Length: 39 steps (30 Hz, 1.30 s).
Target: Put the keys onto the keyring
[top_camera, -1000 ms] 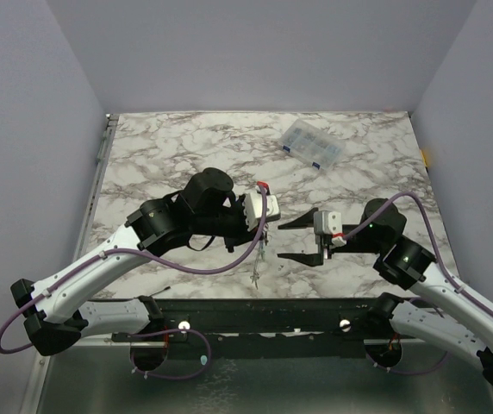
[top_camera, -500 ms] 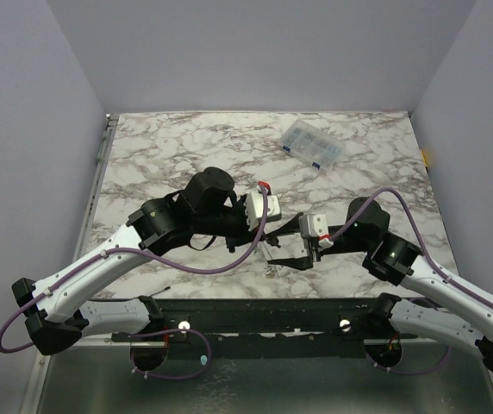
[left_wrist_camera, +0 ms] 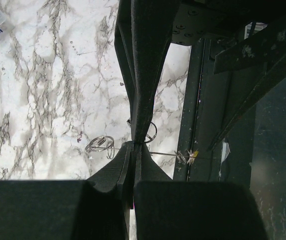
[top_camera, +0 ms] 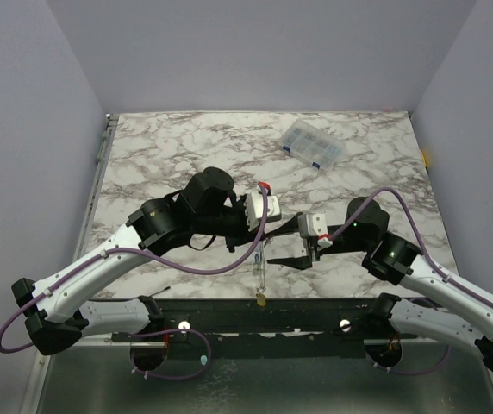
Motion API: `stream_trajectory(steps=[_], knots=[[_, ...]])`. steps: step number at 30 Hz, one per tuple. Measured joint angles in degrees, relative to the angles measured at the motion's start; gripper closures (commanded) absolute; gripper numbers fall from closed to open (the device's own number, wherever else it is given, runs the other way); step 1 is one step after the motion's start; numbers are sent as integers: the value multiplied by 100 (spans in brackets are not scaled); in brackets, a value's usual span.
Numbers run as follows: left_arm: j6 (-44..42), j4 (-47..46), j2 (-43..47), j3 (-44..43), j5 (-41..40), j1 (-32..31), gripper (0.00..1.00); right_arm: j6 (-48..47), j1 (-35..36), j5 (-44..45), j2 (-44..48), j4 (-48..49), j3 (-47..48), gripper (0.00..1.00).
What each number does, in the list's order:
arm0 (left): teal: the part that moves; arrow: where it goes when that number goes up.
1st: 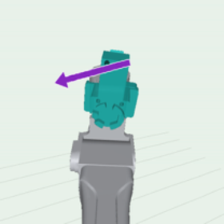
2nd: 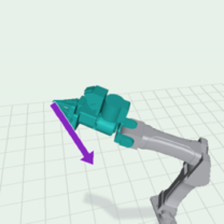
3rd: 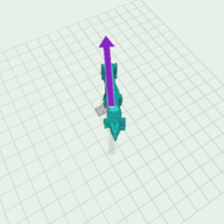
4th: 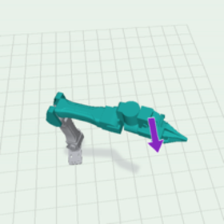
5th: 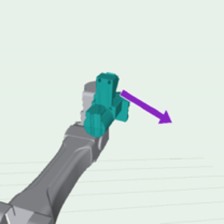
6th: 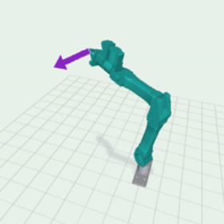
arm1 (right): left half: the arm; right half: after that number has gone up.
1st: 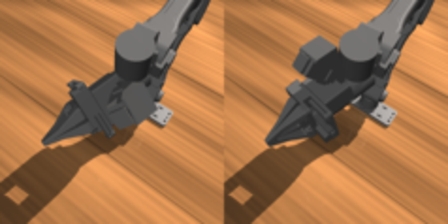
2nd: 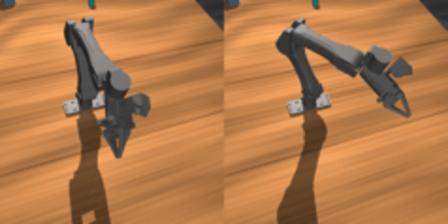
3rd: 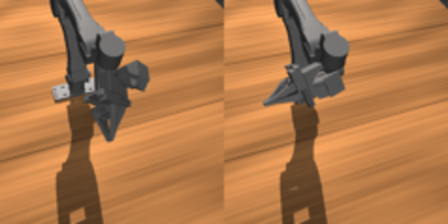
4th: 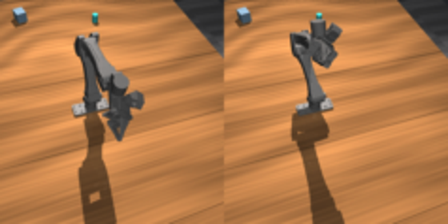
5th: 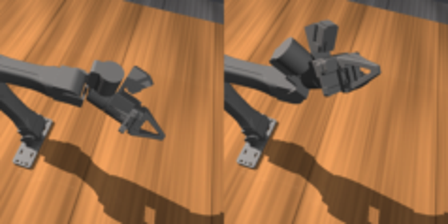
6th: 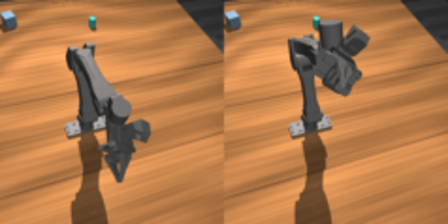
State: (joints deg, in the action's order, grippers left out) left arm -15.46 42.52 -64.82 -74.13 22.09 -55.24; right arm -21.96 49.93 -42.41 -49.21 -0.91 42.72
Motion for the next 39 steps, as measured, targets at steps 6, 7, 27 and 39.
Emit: stream_trajectory(steps=[6,7,27,39], knots=[[-2,-66,57,0,0,-2,100,162,0,55,50,48,0,40],[0,-76,68,0,0,-2,100,188,0,63,57,50,0,40],[2,-282,201,-11,0,-2,100,621,0,323,302,-227,-107,41],[155,-914,490,334,-2,-2,100,1521,24,2164,671,39,136,38]])
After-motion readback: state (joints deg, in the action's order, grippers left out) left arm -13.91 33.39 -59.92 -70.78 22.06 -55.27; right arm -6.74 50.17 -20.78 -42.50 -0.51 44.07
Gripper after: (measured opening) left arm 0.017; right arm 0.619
